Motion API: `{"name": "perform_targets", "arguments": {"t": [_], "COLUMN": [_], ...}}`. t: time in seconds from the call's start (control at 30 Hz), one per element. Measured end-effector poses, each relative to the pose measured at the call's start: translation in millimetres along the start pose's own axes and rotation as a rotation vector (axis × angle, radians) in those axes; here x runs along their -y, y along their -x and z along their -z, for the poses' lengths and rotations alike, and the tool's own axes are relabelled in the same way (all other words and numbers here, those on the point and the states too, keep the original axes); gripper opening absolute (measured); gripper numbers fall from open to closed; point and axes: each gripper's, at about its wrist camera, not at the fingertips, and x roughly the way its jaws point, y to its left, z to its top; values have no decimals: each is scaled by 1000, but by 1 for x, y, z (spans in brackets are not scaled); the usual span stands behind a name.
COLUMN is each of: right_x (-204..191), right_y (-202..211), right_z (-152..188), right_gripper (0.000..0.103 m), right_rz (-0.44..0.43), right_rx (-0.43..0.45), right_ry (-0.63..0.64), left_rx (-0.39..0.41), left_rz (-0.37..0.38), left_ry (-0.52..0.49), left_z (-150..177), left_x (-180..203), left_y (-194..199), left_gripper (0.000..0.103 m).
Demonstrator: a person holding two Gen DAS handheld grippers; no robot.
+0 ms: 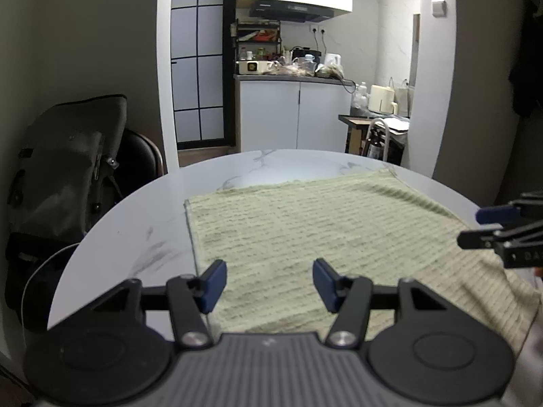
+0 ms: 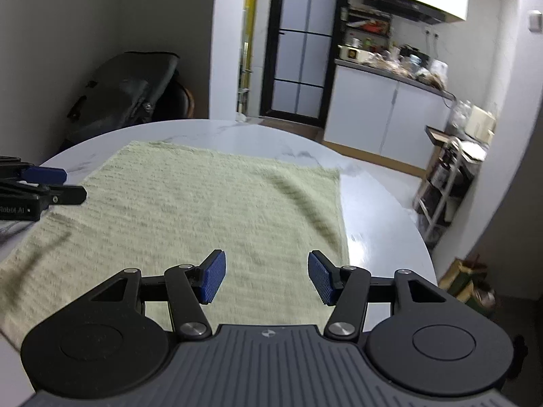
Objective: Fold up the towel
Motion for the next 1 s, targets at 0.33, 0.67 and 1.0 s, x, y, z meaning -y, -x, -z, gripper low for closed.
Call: {"name": "perform_targets", "arguments": {"t": [0.33,0.67,1.0], "right_x": [1,11,21], "right_y": [36,62,77], "right_z": [25,41,57], "right_gripper": [59,59,59], "right_rz": [15,-1,1], "right_rx": [17,42,49], "right_ry": [-36,-49,-61], "left_rx": [15,30,57], "left_rz": [22,-39,-43], "left_ry": [40,154,138], "left_z": [11,34,52], "left_x": [4,-10,-1], "left_y": [18,47,76], "left_gripper": [60,60,60]}}
